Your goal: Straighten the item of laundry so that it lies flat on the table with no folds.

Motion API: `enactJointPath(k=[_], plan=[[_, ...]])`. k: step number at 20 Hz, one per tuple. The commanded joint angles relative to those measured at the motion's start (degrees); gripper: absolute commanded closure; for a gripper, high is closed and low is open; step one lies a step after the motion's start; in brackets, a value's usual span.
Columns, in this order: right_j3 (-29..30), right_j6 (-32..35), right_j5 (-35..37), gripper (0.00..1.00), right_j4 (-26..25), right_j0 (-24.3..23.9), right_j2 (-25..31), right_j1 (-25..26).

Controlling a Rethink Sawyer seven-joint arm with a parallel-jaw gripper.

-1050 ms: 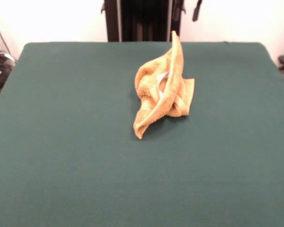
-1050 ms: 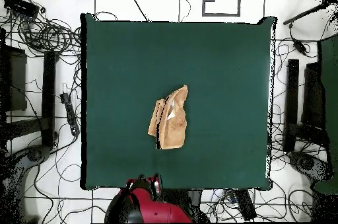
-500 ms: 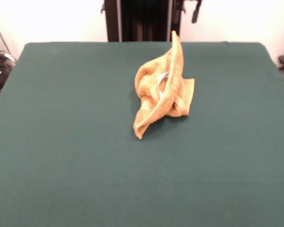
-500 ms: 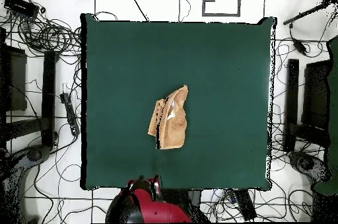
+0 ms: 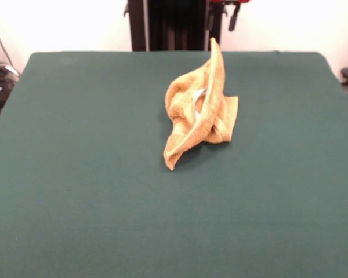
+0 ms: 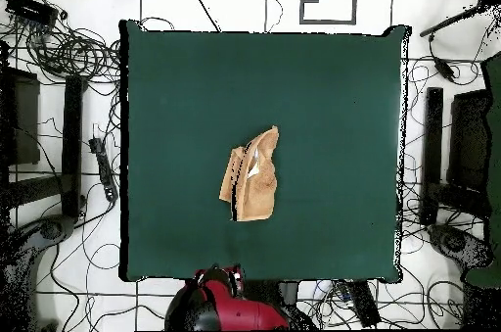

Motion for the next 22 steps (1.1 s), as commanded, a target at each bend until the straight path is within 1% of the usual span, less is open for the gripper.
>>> enactJointPath(k=[1,4,6,8,10,13,17,19,22], plan=[[0.7,10.9,7.2,0.00,1.4,-0.6,4.1,-5.3],[0.9,9.6,11.9,0.00,1.4,-0.8,3.8,-9.5],[1.2,10.0,11.9,0.00,1.5,-0.3,3.5,-10.7],[0.4,10.3,12.6,0.00,1.9,1.4,1.8,-11.2],[-1.4,10.5,12.6,0.00,2.4,2.8,0.7,-10.3],[-4.3,11.5,11.8,0.00,3.7,3.9,0.2,-7.2],[-8.4,11.1,13.2,0.00,4.6,3.7,0.1,-4.1],[-9.8,10.8,13.8,0.00,4.8,4.1,-0.7,-3.3],[-10.6,10.5,13.9,0.00,4.7,3.3,-0.4,-2.5]])
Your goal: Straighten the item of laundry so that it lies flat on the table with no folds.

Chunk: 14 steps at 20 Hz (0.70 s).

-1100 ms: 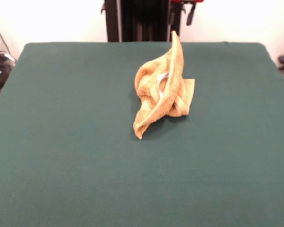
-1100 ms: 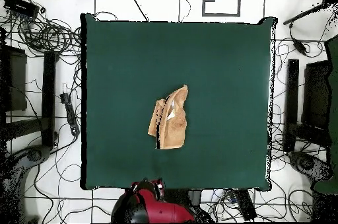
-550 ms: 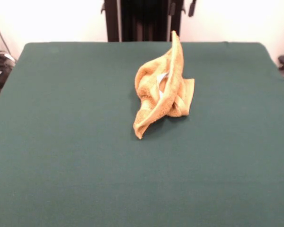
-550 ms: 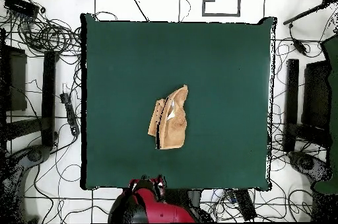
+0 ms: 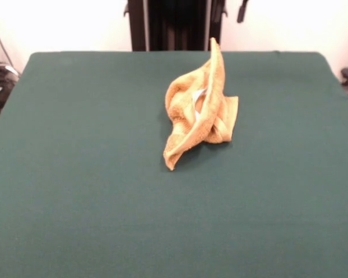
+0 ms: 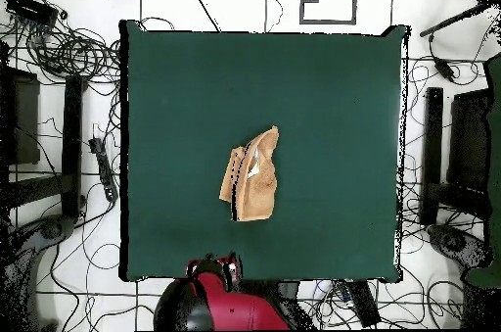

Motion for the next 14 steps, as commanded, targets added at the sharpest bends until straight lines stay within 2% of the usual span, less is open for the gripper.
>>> enactJointPath(k=[1,11,14], plan=[[-8.3,10.5,6.6,0.00,4.3,0.8,0.1,5.4],[-11.5,10.9,6.4,0.00,4.7,0.4,-2.0,7.8],[-12.5,10.5,5.5,0.00,4.3,-1.4,-0.7,9.8]])
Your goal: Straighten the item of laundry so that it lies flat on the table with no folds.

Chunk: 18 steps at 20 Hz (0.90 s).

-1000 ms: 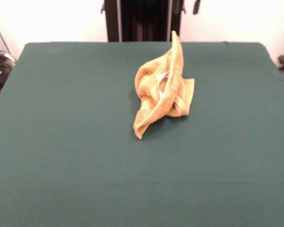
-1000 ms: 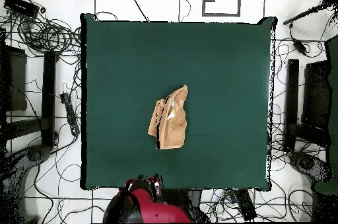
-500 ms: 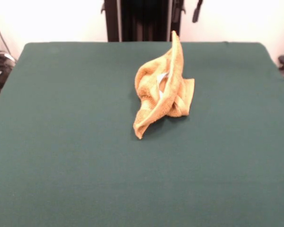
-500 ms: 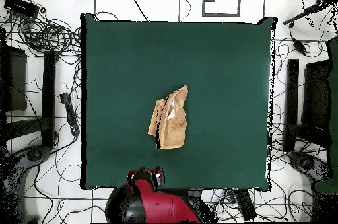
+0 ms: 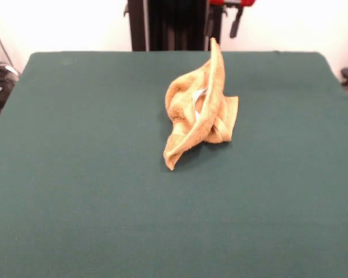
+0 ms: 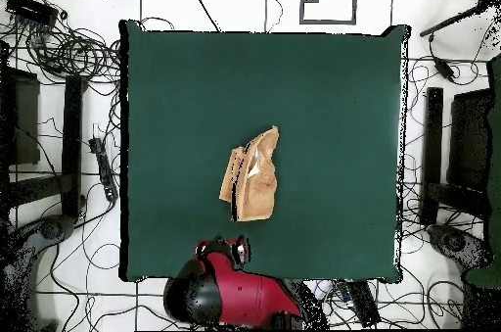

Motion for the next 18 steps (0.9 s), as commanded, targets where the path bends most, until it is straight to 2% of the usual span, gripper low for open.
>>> enactJointPath(k=[1,9,18], plan=[[-6.9,10.6,5.1,0.00,3.9,-1.1,1.0,6.4],[-6.7,11.4,0.3,0.00,2.7,-3.7,2.9,11.1],[-6.6,13.0,-3.8,0.00,3.0,-2.4,3.0,14.6]])
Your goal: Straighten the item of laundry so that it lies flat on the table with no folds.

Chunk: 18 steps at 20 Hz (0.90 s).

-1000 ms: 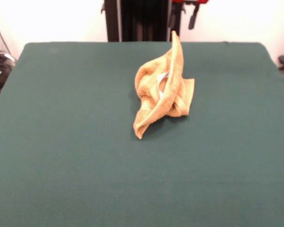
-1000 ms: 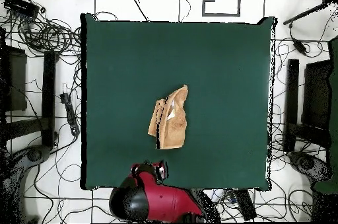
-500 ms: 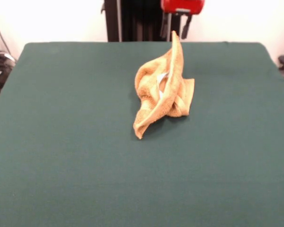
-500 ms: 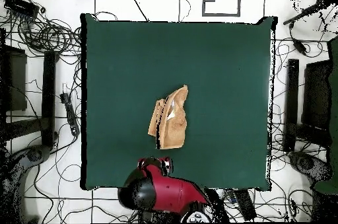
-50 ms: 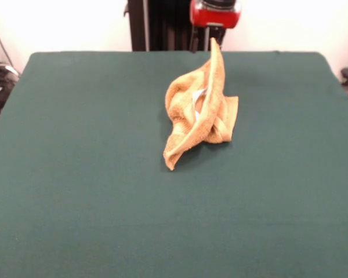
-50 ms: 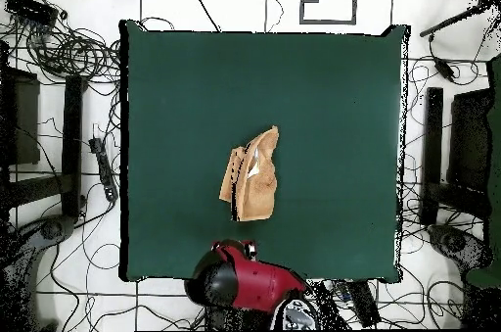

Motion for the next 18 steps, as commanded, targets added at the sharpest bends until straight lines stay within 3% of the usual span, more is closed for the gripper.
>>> enactJointPath(k=[1,9,18], plan=[[-3.8,13.4,-4.1,0.00,3.1,1.2,3.3,4.0],[-3.6,13.9,-1.0,0.00,4.7,3.2,3.9,0.4],[-3.8,13.4,0.8,0.00,4.7,2.2,5.2,-3.0]])
